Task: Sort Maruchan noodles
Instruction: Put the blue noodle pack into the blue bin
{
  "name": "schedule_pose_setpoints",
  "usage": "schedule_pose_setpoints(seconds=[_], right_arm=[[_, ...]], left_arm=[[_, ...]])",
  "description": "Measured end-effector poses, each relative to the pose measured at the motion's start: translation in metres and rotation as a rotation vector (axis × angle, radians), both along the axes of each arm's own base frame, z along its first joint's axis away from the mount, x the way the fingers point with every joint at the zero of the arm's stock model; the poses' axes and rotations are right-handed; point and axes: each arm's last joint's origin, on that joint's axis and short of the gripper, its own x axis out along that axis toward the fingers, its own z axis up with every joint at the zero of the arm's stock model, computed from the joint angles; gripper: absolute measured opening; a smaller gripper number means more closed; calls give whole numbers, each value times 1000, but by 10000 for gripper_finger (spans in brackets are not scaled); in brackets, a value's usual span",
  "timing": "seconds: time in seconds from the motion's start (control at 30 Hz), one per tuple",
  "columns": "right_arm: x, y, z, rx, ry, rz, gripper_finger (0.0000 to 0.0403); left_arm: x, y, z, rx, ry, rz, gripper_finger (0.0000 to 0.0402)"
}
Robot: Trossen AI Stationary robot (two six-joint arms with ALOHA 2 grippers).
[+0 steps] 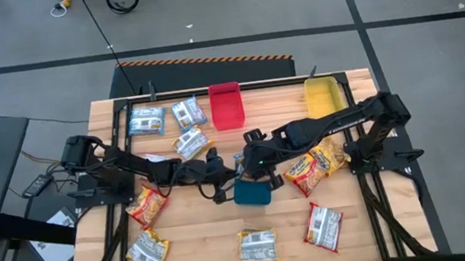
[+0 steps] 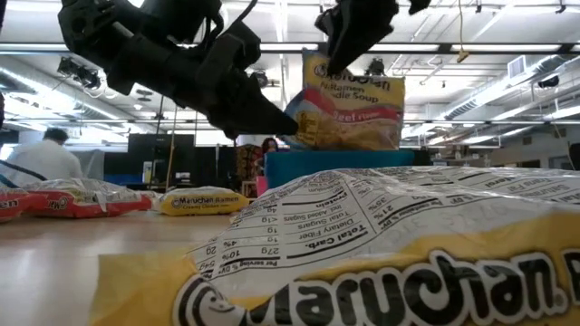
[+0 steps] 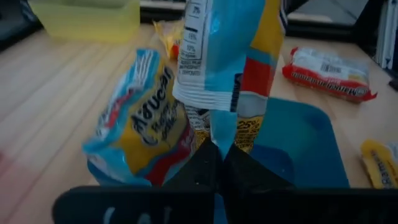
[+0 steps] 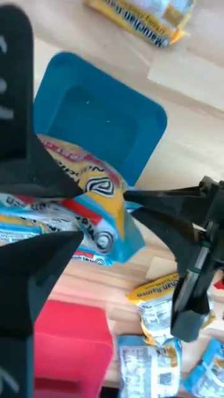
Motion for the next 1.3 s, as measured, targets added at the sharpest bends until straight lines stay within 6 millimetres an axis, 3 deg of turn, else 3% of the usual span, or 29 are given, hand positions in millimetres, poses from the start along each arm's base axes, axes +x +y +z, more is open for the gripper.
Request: schedule_pose_setpoints(seconds=[0.17,0.4,0.63,0.83,1.03,1.3], right_arm=[[-1,0,-1,31,-6,-45,126],[-2,0,-21,36,-2,-63,122],[0,0,-25,38,-16,-63,121],[3,1,-27,44,-31,-58,121],[4,2,-32,30,-14,-30,121],[0,1,-61,-21,-5,55,121]], left_arm=[[1,2,2,0,-26,7,11],[1,1,1,-1,-13,4,12],[15,-2,-18,-3,9,0,18],[35,-5,-20,44,34,-19,69],[40,-7,-18,39,115,-82,141],[40,-10,-16,17,149,-155,195]])
